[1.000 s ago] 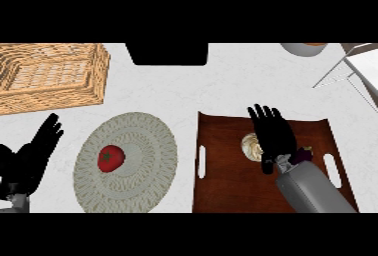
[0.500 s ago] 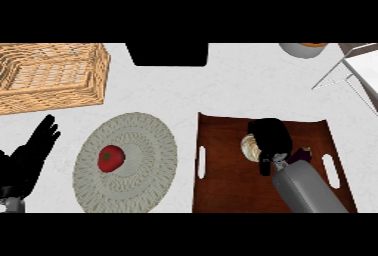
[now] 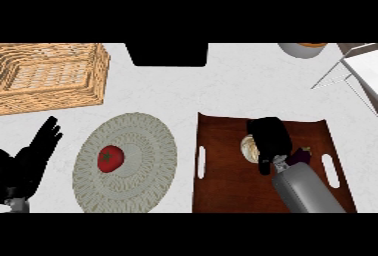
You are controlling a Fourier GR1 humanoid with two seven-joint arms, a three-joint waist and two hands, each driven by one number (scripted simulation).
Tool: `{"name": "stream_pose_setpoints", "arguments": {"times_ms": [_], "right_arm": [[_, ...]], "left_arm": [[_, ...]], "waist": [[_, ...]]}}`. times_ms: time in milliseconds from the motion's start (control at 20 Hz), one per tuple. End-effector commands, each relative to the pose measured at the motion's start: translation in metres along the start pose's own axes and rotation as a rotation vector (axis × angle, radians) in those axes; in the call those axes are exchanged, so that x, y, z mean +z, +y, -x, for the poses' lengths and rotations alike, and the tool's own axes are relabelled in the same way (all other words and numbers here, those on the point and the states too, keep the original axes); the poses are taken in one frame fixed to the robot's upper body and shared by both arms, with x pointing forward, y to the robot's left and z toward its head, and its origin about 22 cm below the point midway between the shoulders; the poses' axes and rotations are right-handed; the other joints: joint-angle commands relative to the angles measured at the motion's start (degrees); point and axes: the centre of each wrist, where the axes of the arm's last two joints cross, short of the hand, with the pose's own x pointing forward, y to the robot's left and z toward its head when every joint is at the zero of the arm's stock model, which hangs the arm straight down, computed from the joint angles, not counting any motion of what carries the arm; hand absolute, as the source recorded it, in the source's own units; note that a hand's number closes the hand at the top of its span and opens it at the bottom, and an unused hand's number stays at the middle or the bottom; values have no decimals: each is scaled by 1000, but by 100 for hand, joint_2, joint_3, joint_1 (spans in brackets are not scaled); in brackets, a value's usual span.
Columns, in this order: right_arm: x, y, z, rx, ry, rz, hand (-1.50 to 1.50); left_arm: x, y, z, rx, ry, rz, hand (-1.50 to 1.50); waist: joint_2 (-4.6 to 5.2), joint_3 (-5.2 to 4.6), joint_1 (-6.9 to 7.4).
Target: Pick the cupcake from the tray and place it in the tiered shelf
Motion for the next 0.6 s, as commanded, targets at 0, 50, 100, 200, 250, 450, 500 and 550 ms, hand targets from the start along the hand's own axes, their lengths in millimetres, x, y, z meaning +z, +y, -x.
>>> {"name": "stream_pose_setpoints", "arguments": {"times_ms": [0, 50, 100, 200, 250, 450, 500, 550], "right_arm": [[22, -7, -12, -10, -30, 102, 150], [5, -20, 2, -4, -22, 109, 150], [19, -16, -7, -28, -34, 131, 150], [31, -31, -17, -48, -31, 180, 150], [17, -40, 21, -115, 116, 174, 150], [-4, -62, 77, -369, 665, 209, 150], [-5, -60, 93, -410, 799, 210, 150], [-7, -76, 90, -443, 849, 232, 150]], "left_arm": [[8, -14, 1, 0, 12, 11, 0], [-5, 6, -18, -2, 15, 9, 0], [8, -1, -7, -11, 0, 1, 0], [-5, -10, -9, -6, -1, -24, 0], [1, 2, -5, -3, -14, -18, 0], [6, 8, 6, -4, 16, -33, 0], [3, 7, -2, 4, -5, -31, 0], [2, -6, -2, 6, 0, -23, 0]], "waist": [[40, 45, -25], [50, 45, -9], [45, 45, -10], [43, 44, -36], [40, 44, -41], [53, 44, -138], [58, 54, -165], [37, 46, -156]]}}
